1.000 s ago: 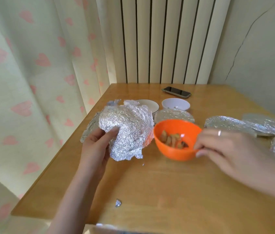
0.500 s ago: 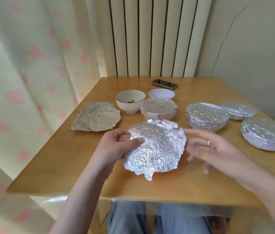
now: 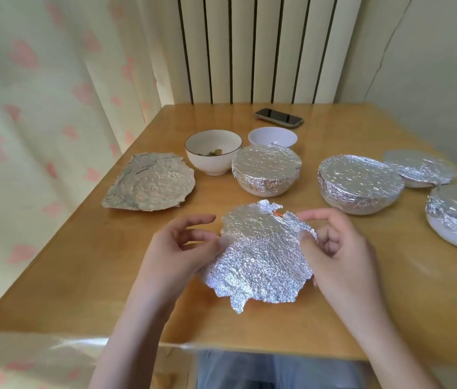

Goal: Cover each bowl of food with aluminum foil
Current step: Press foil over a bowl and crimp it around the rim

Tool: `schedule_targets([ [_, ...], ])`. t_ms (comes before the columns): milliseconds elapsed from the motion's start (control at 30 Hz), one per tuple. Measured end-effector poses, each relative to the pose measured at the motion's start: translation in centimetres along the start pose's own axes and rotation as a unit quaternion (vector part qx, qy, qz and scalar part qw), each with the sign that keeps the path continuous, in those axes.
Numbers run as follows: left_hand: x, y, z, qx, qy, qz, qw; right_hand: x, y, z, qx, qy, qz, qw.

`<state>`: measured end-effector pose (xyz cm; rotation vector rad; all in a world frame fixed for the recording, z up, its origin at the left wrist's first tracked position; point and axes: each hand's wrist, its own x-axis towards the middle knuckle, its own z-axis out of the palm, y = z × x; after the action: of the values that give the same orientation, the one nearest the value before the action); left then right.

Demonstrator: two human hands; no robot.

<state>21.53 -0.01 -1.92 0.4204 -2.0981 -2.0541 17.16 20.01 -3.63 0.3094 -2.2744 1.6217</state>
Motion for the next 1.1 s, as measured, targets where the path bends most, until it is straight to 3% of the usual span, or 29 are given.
schedule_targets([
  [300,-0.5,-1.2,-0.2,-0.015,0.012,-0.008,1.0,-0.6,0.3,0.0,0.055,-0.007,0.078,0.995],
  [433,-0.9,-1.2,-0.2,-0.026,0.011,0.001,1.0,-0.6,0.4,0.0,0.069,-0.007,0.072,0.995],
  [567,-1.0,-1.2,-1.2,0.045,0.074,0.06,0.994,-0.3,0.8,-1.0,0.057,0.03,0.028,0.998],
  [600,-1.1,-1.1,-1.8,0.079,0.066,0.107,0.989,-0.2,0.7,-1.3,0.043,0.043,0.007,0.998],
  [667,-1.5,-0.6,-2.5,0.146,-0.041,0.195,0.969,-0.2,0.1,-1.8,0.003,0.042,-0.045,0.998],
  [767,-1.4,0.0,-1.5,0.287,-0.198,0.22,0.911,-0.5,-0.4,-1.7,-0.086,-0.031,-0.094,0.991],
  [867,-0.6,0.0,0.3,0.374,-0.221,0.206,0.877,-0.6,-0.1,-1.4,-0.145,-0.103,-0.102,0.979],
  [1100,0.0,-0.7,1.5,0.376,-0.218,0.18,0.883,-0.5,0.1,-1.5,-0.095,-0.11,-0.05,0.988],
])
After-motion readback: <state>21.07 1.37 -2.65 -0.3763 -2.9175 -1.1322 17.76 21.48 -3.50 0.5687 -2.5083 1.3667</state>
